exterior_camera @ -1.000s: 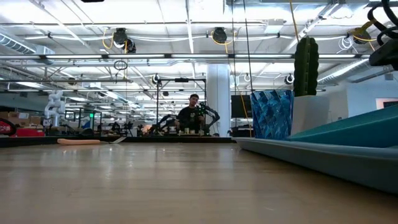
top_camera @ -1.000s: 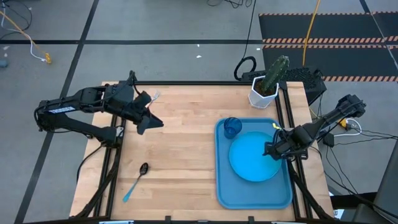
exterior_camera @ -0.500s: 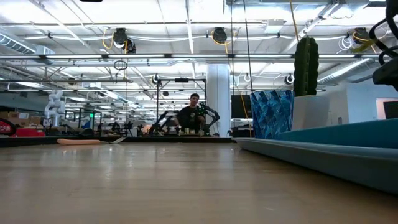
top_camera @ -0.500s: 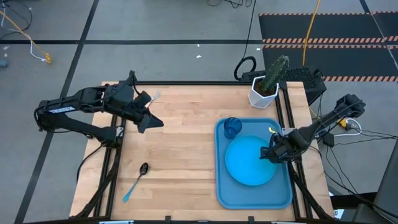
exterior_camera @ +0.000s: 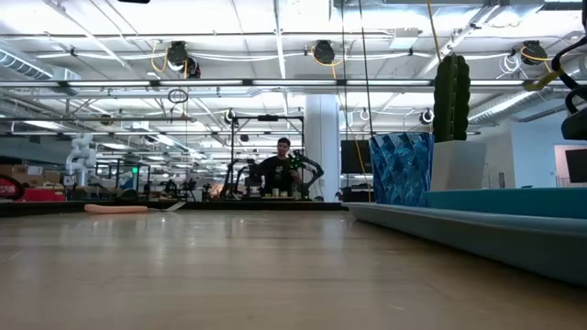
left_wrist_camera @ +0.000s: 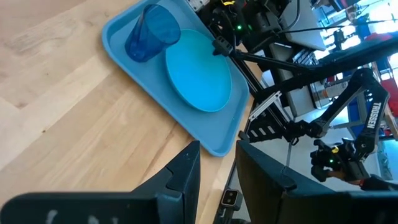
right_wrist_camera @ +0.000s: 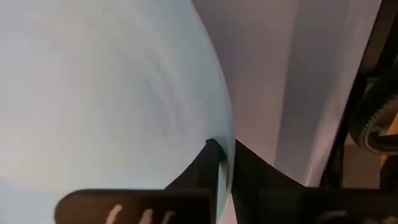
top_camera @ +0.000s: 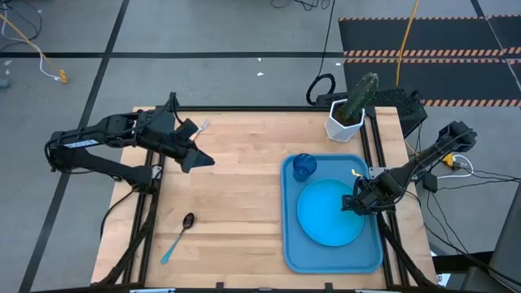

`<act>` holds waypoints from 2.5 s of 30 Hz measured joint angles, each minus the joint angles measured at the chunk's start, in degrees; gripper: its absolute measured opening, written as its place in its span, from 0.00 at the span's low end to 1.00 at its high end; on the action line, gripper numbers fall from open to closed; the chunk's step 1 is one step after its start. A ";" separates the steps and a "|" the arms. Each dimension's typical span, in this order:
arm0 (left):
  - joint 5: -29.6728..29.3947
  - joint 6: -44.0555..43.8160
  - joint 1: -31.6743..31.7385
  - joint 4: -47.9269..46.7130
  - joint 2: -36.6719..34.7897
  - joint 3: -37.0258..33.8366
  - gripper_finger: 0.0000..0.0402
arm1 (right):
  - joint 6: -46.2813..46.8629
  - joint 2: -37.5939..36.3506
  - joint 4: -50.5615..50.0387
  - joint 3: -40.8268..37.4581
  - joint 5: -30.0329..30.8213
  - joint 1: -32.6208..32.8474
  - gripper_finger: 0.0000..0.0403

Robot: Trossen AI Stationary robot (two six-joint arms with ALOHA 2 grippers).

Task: Pick and place plate/cup/fork/spoon on tray
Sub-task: Put the light blue plate on the blue tray, then move the blue tray to the center of the table

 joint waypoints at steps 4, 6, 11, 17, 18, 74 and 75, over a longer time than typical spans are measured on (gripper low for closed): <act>-0.02 -1.17 0.00 0.00 0.00 0.01 0.26 | 0.00 0.05 0.83 -0.82 -0.02 0.00 0.09; -0.04 -1.69 0.00 0.00 0.00 -0.01 0.26 | -0.28 0.04 0.85 -0.83 -0.07 0.00 0.13; -0.04 -2.49 0.00 0.00 0.00 0.00 0.26 | -1.49 0.04 0.87 -0.83 -1.32 0.00 0.22; -0.13 -2.93 0.00 0.00 0.02 -0.01 0.26 | -4.20 -0.48 0.76 -0.83 -4.27 0.02 0.31; -0.26 -3.05 0.00 0.01 0.02 0.00 0.26 | -4.26 -0.76 0.74 -0.83 -4.24 0.02 0.32; -7.66 18.88 -11.78 46.84 43.21 -0.08 0.26 | -58.67 -12.41 7.78 34.20 41.20 0.21 0.41; -7.78 17.21 -11.98 47.55 44.25 -0.08 0.26 | -61.17 -12.40 9.23 34.96 42.14 0.22 0.41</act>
